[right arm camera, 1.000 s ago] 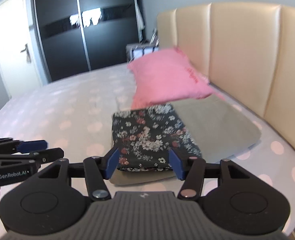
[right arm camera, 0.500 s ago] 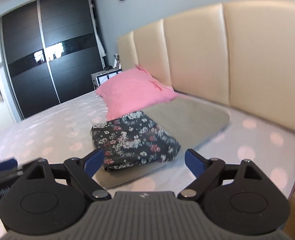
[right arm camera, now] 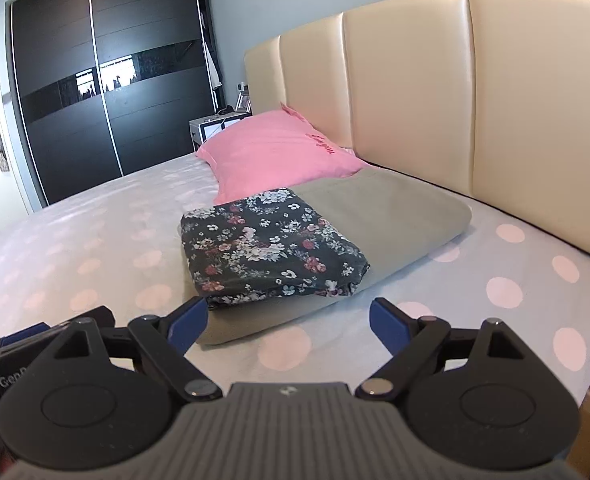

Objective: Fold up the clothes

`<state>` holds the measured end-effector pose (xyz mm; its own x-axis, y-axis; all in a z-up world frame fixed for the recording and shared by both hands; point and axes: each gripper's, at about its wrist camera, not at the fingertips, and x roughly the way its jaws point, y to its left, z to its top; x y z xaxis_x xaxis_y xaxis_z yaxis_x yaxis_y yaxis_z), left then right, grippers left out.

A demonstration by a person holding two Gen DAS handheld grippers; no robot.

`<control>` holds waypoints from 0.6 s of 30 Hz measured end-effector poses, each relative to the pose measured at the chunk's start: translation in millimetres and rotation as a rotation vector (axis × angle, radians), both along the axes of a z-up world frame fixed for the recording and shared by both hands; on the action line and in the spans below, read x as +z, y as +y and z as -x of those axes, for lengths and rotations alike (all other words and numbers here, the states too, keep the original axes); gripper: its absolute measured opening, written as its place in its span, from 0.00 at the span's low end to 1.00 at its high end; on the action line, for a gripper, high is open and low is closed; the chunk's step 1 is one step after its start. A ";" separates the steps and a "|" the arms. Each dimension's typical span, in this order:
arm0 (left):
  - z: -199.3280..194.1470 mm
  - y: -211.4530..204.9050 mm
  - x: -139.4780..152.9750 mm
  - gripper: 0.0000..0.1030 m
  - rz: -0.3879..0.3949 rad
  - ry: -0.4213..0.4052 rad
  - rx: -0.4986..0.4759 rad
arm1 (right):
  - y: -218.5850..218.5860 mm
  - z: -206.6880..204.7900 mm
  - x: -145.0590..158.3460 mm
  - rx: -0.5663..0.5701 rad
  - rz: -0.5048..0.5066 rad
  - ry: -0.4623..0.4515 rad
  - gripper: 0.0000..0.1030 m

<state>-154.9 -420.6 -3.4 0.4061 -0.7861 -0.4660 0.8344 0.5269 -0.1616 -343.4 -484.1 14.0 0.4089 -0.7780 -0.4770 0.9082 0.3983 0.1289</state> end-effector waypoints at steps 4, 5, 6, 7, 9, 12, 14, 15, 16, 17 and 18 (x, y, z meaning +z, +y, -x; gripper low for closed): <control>6.9 -6.6 -3.7 0.73 -0.054 -0.046 0.017 | -0.3 -2.6 -5.2 -0.003 -0.032 0.014 0.87; 7.2 -7.2 -4.3 0.73 -0.061 -0.051 0.017 | -1.3 -4.5 -7.6 -0.006 -0.044 0.030 0.87; 7.6 -7.5 -5.1 0.73 -0.065 -0.053 0.009 | -3.0 -6.0 -10.3 -0.009 -0.058 0.047 0.87; 7.8 -7.5 -5.5 0.73 -0.071 -0.055 0.004 | -4.4 -7.0 -12.9 -0.011 -0.072 0.058 0.87; 8.0 -8.6 -6.2 0.73 -0.094 -0.064 0.007 | -7.0 -7.3 -18.0 -0.013 -0.095 0.062 0.87; 7.3 -11.2 -8.6 0.73 -0.132 -0.066 0.016 | -8.2 -7.8 -22.3 -0.024 -0.104 0.080 0.87; 6.2 -11.7 -10.8 0.73 -0.150 -0.055 0.016 | -9.3 -7.8 -23.6 -0.029 -0.108 0.085 0.87; 6.2 -11.7 -11.7 0.73 -0.158 -0.051 0.014 | -9.9 -7.6 -23.9 -0.030 -0.110 0.085 0.87; 6.7 -11.8 -12.5 0.73 -0.168 -0.054 0.013 | -10.4 -7.6 -24.3 -0.031 -0.112 0.085 0.87; 7.3 -12.1 -13.2 0.73 -0.177 -0.058 0.011 | -10.4 -7.8 -24.6 -0.031 -0.113 0.087 0.87; 7.8 -11.8 -13.7 0.73 -0.182 -0.063 0.009 | -10.5 -8.0 -25.0 -0.032 -0.114 0.089 0.87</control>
<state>-162.7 -432.4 -17.1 0.4455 -0.6878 -0.5731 0.8352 0.5498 -0.0105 -335.4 -494.7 -11.0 0.3371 -0.7284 -0.5964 0.9299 0.3567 0.0899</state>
